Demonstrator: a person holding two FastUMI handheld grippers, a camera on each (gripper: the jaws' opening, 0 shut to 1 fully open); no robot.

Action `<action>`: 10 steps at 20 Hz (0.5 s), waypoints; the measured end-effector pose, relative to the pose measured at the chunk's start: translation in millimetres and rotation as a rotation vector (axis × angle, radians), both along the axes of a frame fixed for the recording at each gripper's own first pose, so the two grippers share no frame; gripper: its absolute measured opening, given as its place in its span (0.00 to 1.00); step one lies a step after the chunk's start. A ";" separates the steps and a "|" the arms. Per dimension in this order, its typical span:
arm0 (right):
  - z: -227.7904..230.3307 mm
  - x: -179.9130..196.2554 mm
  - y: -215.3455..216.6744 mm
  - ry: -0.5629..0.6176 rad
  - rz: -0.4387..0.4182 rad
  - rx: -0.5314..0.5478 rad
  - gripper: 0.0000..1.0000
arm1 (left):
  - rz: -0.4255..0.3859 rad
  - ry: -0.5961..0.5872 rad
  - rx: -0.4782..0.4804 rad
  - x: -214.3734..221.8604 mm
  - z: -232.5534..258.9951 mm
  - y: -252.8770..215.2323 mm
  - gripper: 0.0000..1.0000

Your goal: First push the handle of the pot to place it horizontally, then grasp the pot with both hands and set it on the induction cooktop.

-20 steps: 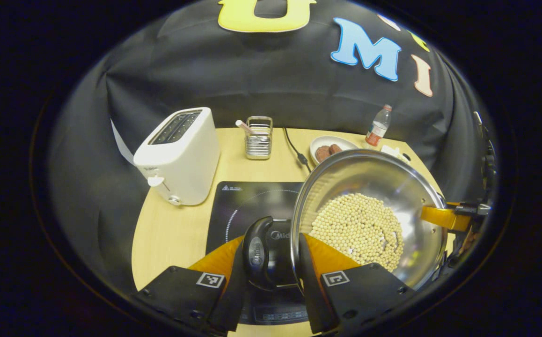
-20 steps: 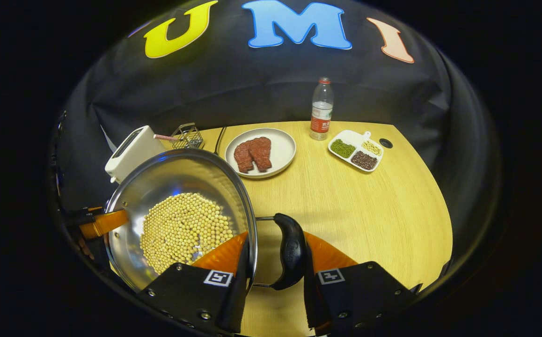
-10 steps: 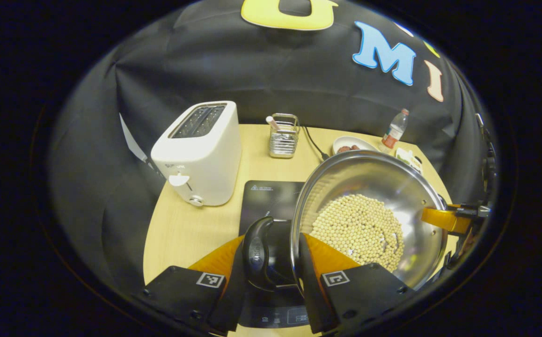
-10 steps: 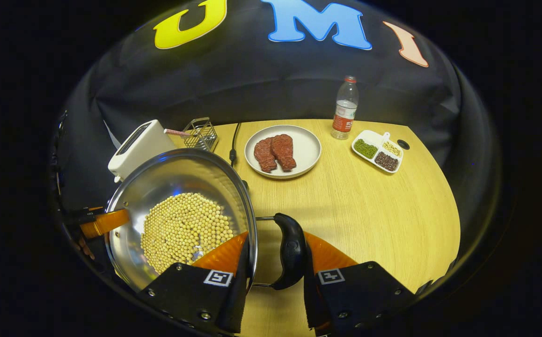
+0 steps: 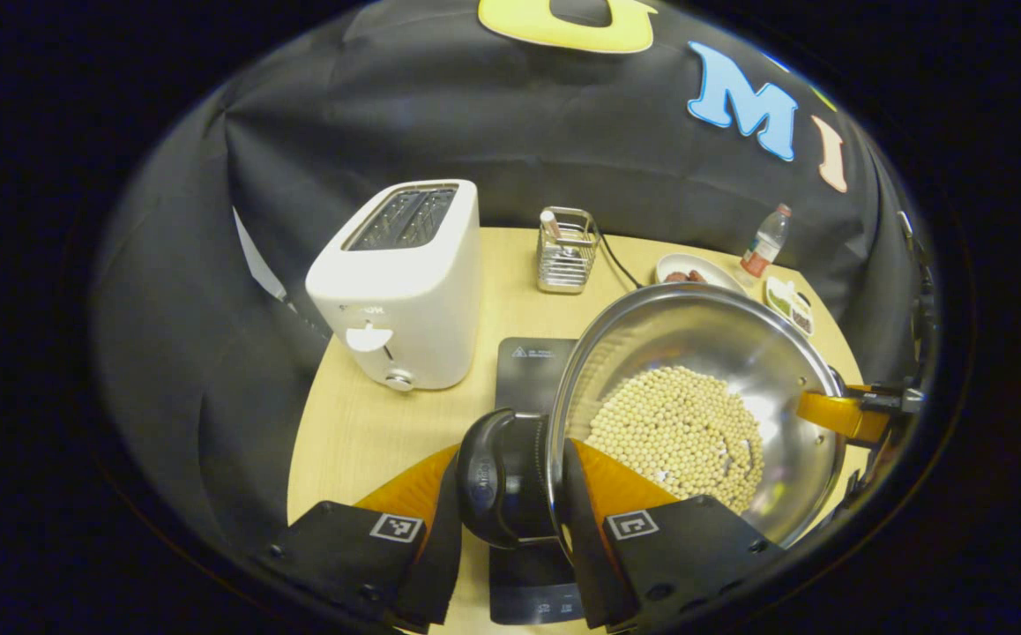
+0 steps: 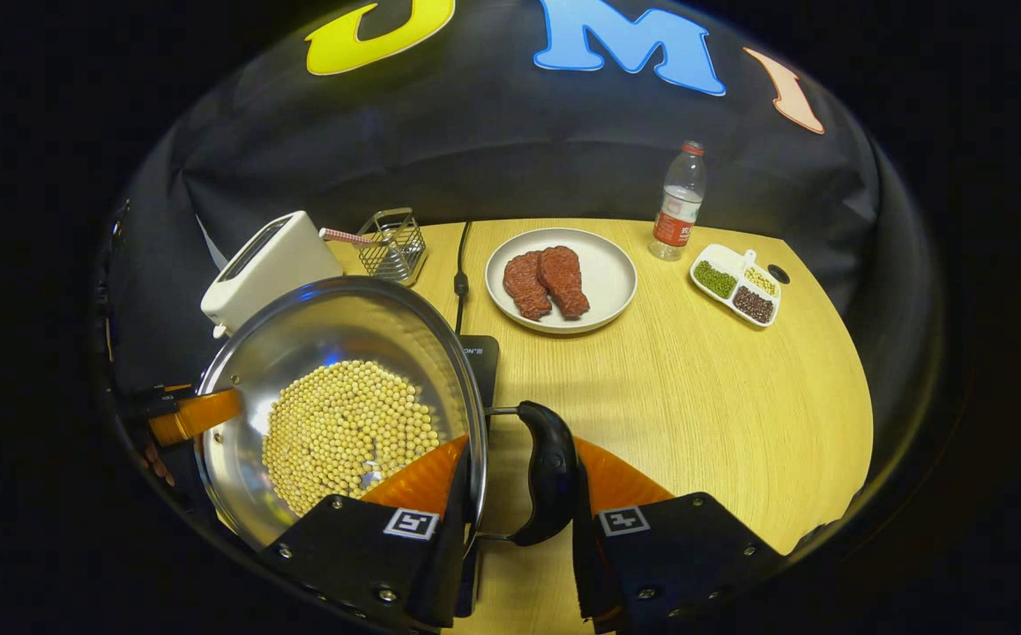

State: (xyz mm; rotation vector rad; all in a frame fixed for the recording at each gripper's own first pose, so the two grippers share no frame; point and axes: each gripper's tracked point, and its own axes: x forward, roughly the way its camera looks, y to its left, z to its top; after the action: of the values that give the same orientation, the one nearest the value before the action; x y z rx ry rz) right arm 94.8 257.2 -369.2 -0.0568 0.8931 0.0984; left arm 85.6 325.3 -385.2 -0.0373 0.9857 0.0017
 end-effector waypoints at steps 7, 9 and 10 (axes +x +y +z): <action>-10.9 6.7 11.9 0.008 -0.017 0.003 0.52 | -0.003 0.008 0.003 4.9 -7.6 13.1 0.58; -14.5 7.8 13.7 0.011 -0.019 0.002 0.51 | -0.004 0.014 0.003 5.1 -10.9 16.0 0.58; -16.4 7.9 14.6 0.015 -0.019 0.000 0.51 | -0.003 0.017 0.003 5.6 -13.9 17.0 0.61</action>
State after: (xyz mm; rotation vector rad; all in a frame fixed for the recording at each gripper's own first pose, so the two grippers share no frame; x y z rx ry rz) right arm 102.7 271.8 -385.6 -0.0476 0.9087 0.0813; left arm 91.1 342.3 -399.2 -0.0336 1.0030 0.0009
